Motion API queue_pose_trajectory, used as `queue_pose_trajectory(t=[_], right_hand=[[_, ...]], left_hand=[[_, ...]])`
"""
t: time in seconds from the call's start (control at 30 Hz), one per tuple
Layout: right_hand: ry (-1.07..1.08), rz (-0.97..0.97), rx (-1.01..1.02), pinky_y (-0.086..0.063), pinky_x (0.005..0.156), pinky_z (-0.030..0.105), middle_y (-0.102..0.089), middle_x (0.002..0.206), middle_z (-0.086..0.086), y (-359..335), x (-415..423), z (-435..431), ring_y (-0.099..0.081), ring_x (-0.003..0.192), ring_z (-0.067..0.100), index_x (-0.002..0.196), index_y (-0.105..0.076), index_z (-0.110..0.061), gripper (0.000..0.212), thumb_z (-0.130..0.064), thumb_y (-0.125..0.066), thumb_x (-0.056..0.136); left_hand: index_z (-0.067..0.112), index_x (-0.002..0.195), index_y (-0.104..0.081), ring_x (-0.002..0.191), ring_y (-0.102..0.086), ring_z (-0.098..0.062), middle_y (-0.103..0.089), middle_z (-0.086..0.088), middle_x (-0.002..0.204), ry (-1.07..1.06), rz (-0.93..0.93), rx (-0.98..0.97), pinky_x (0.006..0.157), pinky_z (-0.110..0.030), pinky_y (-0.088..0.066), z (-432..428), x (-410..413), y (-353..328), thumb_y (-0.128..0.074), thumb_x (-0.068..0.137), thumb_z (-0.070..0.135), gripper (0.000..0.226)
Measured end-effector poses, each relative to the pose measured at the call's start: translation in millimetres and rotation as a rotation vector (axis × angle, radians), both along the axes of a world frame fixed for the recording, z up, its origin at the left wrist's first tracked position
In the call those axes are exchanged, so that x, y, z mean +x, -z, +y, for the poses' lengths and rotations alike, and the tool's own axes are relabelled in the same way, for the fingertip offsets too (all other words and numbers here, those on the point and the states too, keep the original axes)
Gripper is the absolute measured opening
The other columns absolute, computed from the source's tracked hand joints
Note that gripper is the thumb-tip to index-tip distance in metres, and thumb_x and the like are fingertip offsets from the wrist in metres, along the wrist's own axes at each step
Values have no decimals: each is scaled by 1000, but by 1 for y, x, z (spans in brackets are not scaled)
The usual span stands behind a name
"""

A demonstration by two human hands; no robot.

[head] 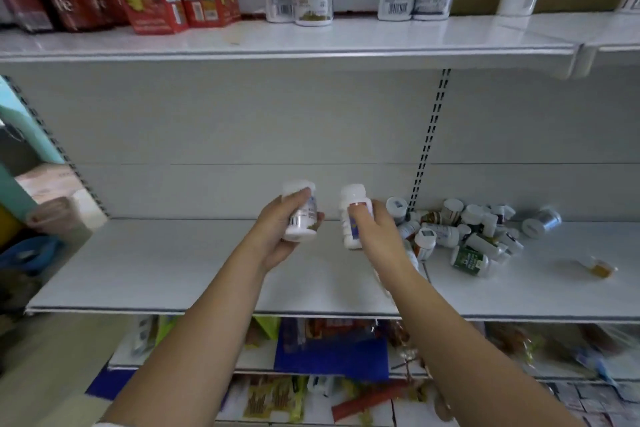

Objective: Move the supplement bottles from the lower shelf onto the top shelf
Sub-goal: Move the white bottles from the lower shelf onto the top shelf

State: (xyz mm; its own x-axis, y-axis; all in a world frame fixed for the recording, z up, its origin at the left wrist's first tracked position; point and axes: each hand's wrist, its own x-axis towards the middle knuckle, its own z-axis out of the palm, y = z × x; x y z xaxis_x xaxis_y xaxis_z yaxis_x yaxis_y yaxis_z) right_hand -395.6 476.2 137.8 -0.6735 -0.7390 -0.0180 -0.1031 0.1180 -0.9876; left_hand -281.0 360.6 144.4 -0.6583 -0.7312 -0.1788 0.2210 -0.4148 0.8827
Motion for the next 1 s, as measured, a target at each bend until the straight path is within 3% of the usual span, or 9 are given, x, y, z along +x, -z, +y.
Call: queue_pose_trajectory(t=[0.1, 0.2, 0.3, 0.43, 0.57, 0.7, 0.87, 1.0], right_hand=[[15, -60, -48, -47, 69, 33, -56, 92, 2, -34, 25, 22, -54, 77, 16, 101, -50, -23, 30, -46, -49, 81], [0, -59, -65, -34, 57, 26, -52, 82, -1, -63, 46, 44, -47, 68, 13, 98, -49, -20, 29, -45, -47, 84], [-39, -45, -120, -31, 52, 24, -49, 77, -2, -91, 64, 58, -44, 62, 13, 89, -47, -21, 33, -47, -42, 71], [-87, -12, -216, -44, 60, 30, -54, 83, 0, -124, 74, 69, -52, 71, 15, 97, -49, -21, 29, -44, -47, 79], [-152, 68, -338, -44, 72, 35, -57, 88, 3, -165, 63, 74, -54, 79, 18, 97, -49, -24, 29, -39, -47, 73], [-248, 171, -454, -44, 70, 28, -58, 88, -1, -202, 41, 70, -54, 78, 14, 104, -48, -26, 32, -29, -50, 73], [-241, 363, -426, -41, 73, 28, -61, 88, -7, -244, -1, 55, -57, 80, 9, 105, -50, -33, 34, -35, -51, 72], [-249, 483, -307, -46, 86, 34, -67, 94, -5, -267, -36, 28, -63, 89, 13, 109, -50, -29, 43, -42, -60, 69]], left_hand=[[8, 104, -59, 74, -67, -22, -67, -8, 78, 15, 14, -30, 71, -31, -53, 20, 28, -30, -55, 93, 22, 18], [3, 110, -58, 68, -63, -22, -64, -11, 82, 28, 49, -40, 63, -32, -54, 38, 52, -62, -45, 91, 29, 34], [5, 106, -59, 64, -62, -21, -64, -9, 80, 67, 89, -151, 59, -31, -54, 56, 68, -88, -63, 76, 34, 42], [11, 104, -58, 68, -66, -18, -66, -3, 76, 61, 52, -356, 65, -33, -57, 73, 80, -127, -67, 73, 30, 37], [15, 96, -63, 73, -68, -17, -70, 0, 75, -27, -11, -590, 71, -38, -56, 72, 87, -175, -70, 64, 42, 42], [27, 103, -70, 93, -69, -22, -72, -3, 97, -84, -19, -808, 90, -54, -53, 54, 83, -217, -71, 67, 48, 42], [20, 116, -65, 108, -67, -20, -71, -2, 114, -36, -86, -936, 95, -44, -52, 12, 65, -265, -77, 68, 43, 54], [15, 118, -62, 104, -68, -16, -70, -3, 110, 66, -164, -957, 85, -30, -54, -17, 43, -284, -80, 69, 34, 55]])
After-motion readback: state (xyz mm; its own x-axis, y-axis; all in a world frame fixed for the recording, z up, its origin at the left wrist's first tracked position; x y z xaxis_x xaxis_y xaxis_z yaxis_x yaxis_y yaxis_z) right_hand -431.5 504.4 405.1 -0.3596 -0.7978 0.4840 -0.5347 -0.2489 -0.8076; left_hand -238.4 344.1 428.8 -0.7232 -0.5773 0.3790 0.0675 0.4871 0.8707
